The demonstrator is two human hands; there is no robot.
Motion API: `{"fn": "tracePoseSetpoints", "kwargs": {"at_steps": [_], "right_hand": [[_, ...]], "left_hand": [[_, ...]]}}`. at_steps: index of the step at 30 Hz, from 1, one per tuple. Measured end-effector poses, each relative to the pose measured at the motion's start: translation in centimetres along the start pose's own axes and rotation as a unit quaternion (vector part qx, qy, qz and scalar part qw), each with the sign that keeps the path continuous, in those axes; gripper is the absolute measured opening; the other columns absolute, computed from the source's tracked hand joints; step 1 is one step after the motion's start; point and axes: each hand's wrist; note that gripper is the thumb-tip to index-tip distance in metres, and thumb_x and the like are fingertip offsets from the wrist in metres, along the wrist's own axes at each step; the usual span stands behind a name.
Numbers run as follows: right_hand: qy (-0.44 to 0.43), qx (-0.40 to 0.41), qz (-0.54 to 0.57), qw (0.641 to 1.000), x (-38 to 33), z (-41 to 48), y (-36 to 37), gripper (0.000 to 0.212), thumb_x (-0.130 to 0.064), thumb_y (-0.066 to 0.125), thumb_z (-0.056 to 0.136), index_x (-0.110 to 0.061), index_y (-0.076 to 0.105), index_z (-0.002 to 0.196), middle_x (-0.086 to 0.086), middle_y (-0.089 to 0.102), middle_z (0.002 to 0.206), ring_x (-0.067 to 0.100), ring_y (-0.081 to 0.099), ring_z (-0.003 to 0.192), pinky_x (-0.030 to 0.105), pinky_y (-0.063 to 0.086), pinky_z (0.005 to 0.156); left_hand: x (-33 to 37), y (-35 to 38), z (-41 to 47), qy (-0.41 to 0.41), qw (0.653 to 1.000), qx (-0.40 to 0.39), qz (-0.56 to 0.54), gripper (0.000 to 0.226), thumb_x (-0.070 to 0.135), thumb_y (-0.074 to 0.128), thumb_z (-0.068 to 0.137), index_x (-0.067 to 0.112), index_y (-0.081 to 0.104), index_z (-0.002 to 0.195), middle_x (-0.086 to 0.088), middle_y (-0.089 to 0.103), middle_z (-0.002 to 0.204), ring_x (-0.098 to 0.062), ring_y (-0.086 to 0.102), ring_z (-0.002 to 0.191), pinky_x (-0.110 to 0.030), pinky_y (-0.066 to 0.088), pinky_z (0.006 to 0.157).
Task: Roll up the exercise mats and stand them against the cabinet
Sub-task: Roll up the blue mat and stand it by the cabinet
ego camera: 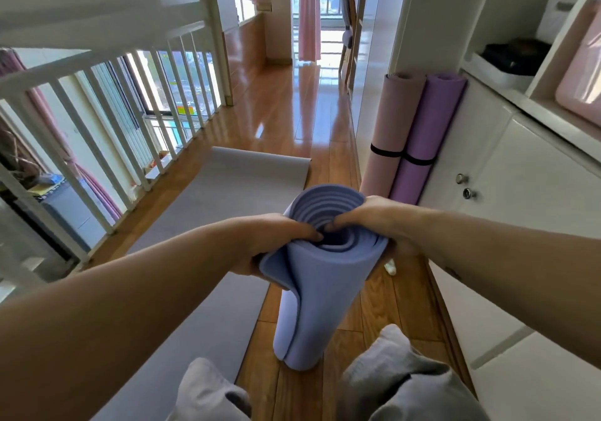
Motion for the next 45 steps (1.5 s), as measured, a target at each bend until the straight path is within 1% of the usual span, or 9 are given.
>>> {"fn": "tracePoseSetpoints", "kwargs": {"at_steps": [3, 6, 10, 16, 21, 28, 35, 41, 45], "right_hand": [[-0.004, -0.020, 0.003, 1.000, -0.5, 0.1, -1.0, 0.034, -0.023, 0.076, 0.078, -0.012, 0.056, 0.105, 0.012, 0.068, 0.093, 0.024, 0.067, 0.079, 0.041, 0.057, 0.079], [-0.058, 0.051, -0.061, 0.995, -0.3, -0.1, -0.8, 0.043, -0.028, 0.080, 0.075, -0.009, 0.057, 0.107, 0.009, 0.068, 0.095, 0.022, 0.067, 0.083, 0.039, 0.058, 0.078], [-0.277, 0.161, -0.269, 0.908, -0.4, -1.6, 0.7, 0.040, -0.032, 0.073, 0.083, -0.015, 0.049, 0.110, -0.011, 0.052, 0.082, 0.000, 0.052, 0.071, 0.013, 0.040, 0.057], [-0.253, 0.105, -0.310, 0.910, -0.5, -2.9, -0.3, 0.036, -0.027, 0.068, 0.087, -0.021, 0.038, 0.108, -0.009, 0.054, 0.086, 0.006, 0.058, 0.075, 0.020, 0.051, 0.062], [-0.224, 0.086, -0.321, 0.916, -1.4, -1.6, -1.0, 0.044, -0.026, 0.069, 0.085, -0.026, 0.032, 0.108, -0.010, 0.048, 0.086, 0.003, 0.053, 0.074, 0.015, 0.042, 0.056], [-0.161, 0.094, -0.314, 0.931, -2.6, 2.9, -3.0, 0.055, -0.021, 0.074, 0.079, -0.022, 0.038, 0.121, 0.000, 0.050, 0.097, 0.015, 0.055, 0.084, 0.019, 0.045, 0.056], [-0.135, 0.092, -0.261, 0.952, -3.0, 7.2, -4.5, 0.055, -0.023, 0.076, 0.076, -0.026, 0.042, 0.120, -0.001, 0.053, 0.095, 0.013, 0.056, 0.083, 0.021, 0.048, 0.061], [-0.115, 0.069, -0.105, 0.985, -2.3, 9.8, -5.4, 0.063, -0.022, 0.078, 0.073, -0.028, 0.044, 0.126, 0.005, 0.061, 0.105, 0.020, 0.065, 0.093, 0.038, 0.056, 0.086], [-0.129, 0.028, 0.003, 0.991, -1.4, 8.7, -5.4, 0.061, -0.016, 0.076, 0.078, -0.024, 0.042, 0.128, 0.007, 0.063, 0.105, 0.018, 0.067, 0.087, 0.027, 0.057, 0.075]], "left_hand": [[0.2, 0.3, 0.1, 0.017, 0.999, -0.017, -0.034, 0.024, 0.028, 0.057, 0.092, 0.010, 0.058, 0.107, -0.010, 0.069, 0.092, -0.019, 0.069, 0.079, -0.034, 0.059, 0.069], [1.2, 0.4, -0.5, 0.021, 0.999, -0.018, -0.027, 0.016, 0.021, 0.049, 0.098, 0.008, 0.058, 0.098, -0.008, 0.069, 0.081, -0.016, 0.068, 0.069, -0.029, 0.058, 0.059], [3.1, 0.4, -1.5, 0.040, 0.965, 0.155, 0.207, 0.020, 0.023, 0.060, 0.094, 0.007, 0.062, 0.106, -0.011, 0.061, 0.095, -0.014, 0.058, 0.080, -0.018, 0.046, 0.063], [2.9, 1.6, -2.4, 0.123, 0.931, 0.194, 0.285, 0.022, 0.023, 0.064, 0.090, 0.021, 0.056, 0.110, 0.001, 0.062, 0.095, -0.013, 0.058, 0.088, -0.025, 0.049, 0.078], [3.5, 1.2, -0.7, 0.106, 0.946, 0.171, 0.253, 0.029, 0.018, 0.066, 0.089, 0.019, 0.056, 0.116, -0.003, 0.063, 0.103, -0.018, 0.060, 0.097, -0.033, 0.051, 0.090], [4.5, 0.1, 4.9, 0.126, 0.958, 0.189, 0.176, 0.032, 0.038, 0.059, 0.093, 0.018, 0.058, 0.117, -0.004, 0.066, 0.104, -0.016, 0.061, 0.089, -0.022, 0.048, 0.069], [5.4, -1.5, 8.9, 0.118, 0.966, 0.180, 0.142, 0.041, 0.049, 0.051, 0.093, 0.016, 0.059, 0.116, -0.006, 0.068, 0.105, -0.021, 0.064, 0.094, -0.033, 0.052, 0.085], [4.8, -2.0, 10.4, 0.135, 0.979, 0.146, 0.046, 0.049, 0.059, 0.043, 0.092, 0.018, 0.062, 0.111, -0.010, 0.071, 0.100, -0.028, 0.068, 0.093, -0.043, 0.055, 0.086], [4.5, -1.2, 9.3, 0.121, 0.985, 0.125, -0.005, 0.045, 0.057, 0.038, 0.095, 0.022, 0.060, 0.112, -0.012, 0.071, 0.101, -0.026, 0.069, 0.089, -0.041, 0.059, 0.075]]}}
Point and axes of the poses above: each hand's wrist, its own z-axis towards the middle knuckle, its own y-axis out of the palm, x = y × z
